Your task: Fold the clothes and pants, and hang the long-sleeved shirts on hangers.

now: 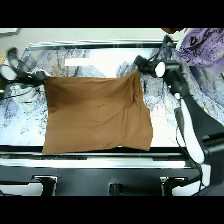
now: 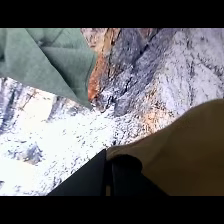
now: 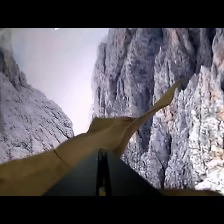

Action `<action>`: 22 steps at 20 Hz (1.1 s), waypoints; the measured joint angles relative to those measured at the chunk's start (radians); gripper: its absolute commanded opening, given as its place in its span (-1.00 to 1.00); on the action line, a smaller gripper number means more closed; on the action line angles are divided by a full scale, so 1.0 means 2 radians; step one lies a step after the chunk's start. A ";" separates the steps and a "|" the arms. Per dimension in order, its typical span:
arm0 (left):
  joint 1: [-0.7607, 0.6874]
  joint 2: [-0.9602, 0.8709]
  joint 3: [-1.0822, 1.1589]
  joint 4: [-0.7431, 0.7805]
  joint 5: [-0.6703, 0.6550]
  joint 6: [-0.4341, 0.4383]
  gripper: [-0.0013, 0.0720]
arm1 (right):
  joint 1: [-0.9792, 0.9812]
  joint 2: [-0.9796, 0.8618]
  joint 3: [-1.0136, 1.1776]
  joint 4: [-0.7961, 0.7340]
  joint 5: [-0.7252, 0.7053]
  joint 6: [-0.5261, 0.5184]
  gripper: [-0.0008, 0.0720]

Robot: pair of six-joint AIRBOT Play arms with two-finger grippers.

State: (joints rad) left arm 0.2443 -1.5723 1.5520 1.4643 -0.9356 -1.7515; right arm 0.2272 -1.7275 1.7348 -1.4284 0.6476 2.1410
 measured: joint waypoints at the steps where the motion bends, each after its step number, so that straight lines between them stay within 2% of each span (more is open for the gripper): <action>1: -0.006 -0.017 0.000 0.000 0.003 0.000 -0.91 | 0.000 -0.017 0.000 0.012 -0.001 0.003 -0.72; 2: -0.012 -0.030 -0.001 0.000 0.008 0.000 -0.79 | 0.000 -0.029 0.000 0.022 -0.001 0.004 -0.62; 3: -0.016 -0.039 0.000 0.000 0.010 0.000 -0.63 | -0.001 -0.038 0.000 0.032 0.000 0.004 -0.39; 5: -0.020 -0.046 0.004 0.000 0.008 0.000 0.38 | -0.006 -0.042 0.000 0.050 0.015 0.001 -0.13; 6: -0.018 -0.045 0.009 0.000 0.001 0.000 0.56 | -0.014 -0.039 0.000 0.062 0.029 -0.014 -0.02; 8: -0.006 -0.036 0.021 -0.002 -0.025 0.014 0.56 | -0.042 -0.023 0.000 0.097 0.074 -0.076 0.00; 10: 0.017 -0.019 0.027 -0.026 -0.064 0.047 0.56 | -0.080 0.000 0.000 0.136 0.147 -0.172 0.08; 12: 0.045 0.004 0.022 -0.065 -0.100 0.070 0.56 | -0.122 0.020 0.000 0.168 0.237 -0.263 0.17; 14: 0.073 0.036 -0.001 -0.096 -0.129 0.086 0.56 | -0.166 0.038 -0.011 0.192 0.330 -0.328 0.16; 18: 0.111 0.100 -0.075 -0.122 -0.147 0.101 0.53 | -0.230 0.067 -0.100 0.229 0.404 -0.395 0.15; 22: 0.125 0.130 -0.125 -0.129 -0.152 0.105 0.53 | -0.256 0.077 -0.234 0.249 0.417 -0.440 0.15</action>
State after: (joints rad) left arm 0.4934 -1.3113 1.3022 1.2060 -1.2392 -1.5410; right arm -0.2844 -1.5734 1.2671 -0.9314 1.4807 1.2613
